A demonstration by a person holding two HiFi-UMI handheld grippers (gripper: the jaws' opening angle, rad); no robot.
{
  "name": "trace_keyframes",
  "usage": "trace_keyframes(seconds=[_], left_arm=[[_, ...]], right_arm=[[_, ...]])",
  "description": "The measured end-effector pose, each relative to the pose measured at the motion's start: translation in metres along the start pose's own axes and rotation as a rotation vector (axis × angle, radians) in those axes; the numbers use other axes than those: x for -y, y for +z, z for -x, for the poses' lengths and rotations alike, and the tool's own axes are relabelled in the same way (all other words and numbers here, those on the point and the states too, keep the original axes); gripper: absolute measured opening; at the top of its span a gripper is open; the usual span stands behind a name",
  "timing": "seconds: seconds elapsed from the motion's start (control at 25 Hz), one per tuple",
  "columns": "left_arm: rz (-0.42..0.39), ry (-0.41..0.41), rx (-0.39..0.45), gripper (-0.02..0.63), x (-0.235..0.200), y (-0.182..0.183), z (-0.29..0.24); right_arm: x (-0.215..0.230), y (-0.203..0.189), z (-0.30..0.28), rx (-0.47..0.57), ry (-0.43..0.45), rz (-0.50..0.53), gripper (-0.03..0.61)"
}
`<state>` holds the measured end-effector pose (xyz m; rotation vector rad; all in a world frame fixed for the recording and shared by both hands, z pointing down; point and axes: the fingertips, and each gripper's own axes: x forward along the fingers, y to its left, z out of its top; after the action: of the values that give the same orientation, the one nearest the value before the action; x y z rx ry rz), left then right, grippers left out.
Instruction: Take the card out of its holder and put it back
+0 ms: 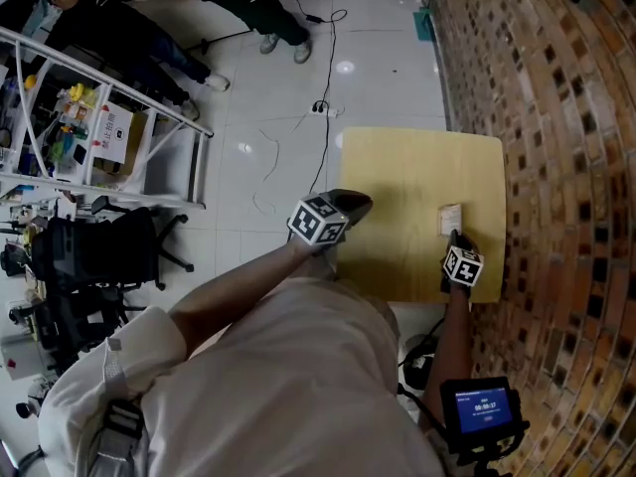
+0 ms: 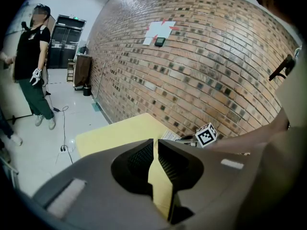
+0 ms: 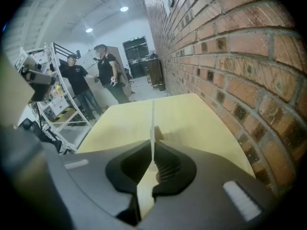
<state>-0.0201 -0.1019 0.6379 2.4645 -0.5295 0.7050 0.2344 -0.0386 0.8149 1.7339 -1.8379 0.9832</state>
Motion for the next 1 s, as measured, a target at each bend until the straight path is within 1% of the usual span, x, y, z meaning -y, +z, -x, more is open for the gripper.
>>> trace_keyframes(seconds=[0.16,0.28,0.4,0.56,0.64,0.68,0.84,1.0], left_arm=[[0.000,0.002,0.002,0.049,-0.001,0.003,0.000],[0.004,-0.004,-0.006,0.049,0.001,-0.002,0.000],[-0.001,-0.007,0.000,0.049,-0.001,0.000,0.000],[-0.007,-0.006,0.004,0.051,-0.006,0.005,-0.006],[-0.009,-0.014,0.000,0.052,-0.001,0.005,-0.009],[-0.011,-0.018,0.000,0.052,0.001,0.005,-0.011],[-0.026,-0.031,0.006,0.052,0.005,0.011,-0.014],[-0.043,-0.046,0.012,0.052,0.010,0.017,-0.017]], right_arm=[[0.001,0.000,0.000,0.000,-0.002,-0.006,0.015],[0.002,-0.005,0.002,-0.008,-0.020,-0.006,0.019],[0.003,-0.003,-0.001,-0.023,-0.032,-0.011,0.023],[0.001,0.009,-0.008,-0.052,-0.046,0.027,0.031],[0.003,0.012,0.001,-0.025,-0.054,0.025,0.096],[0.004,0.015,0.007,-0.004,-0.058,0.018,0.112],[0.004,0.031,0.034,0.081,-0.074,-0.010,0.133],[0.009,0.051,0.067,0.171,-0.093,-0.046,0.133]])
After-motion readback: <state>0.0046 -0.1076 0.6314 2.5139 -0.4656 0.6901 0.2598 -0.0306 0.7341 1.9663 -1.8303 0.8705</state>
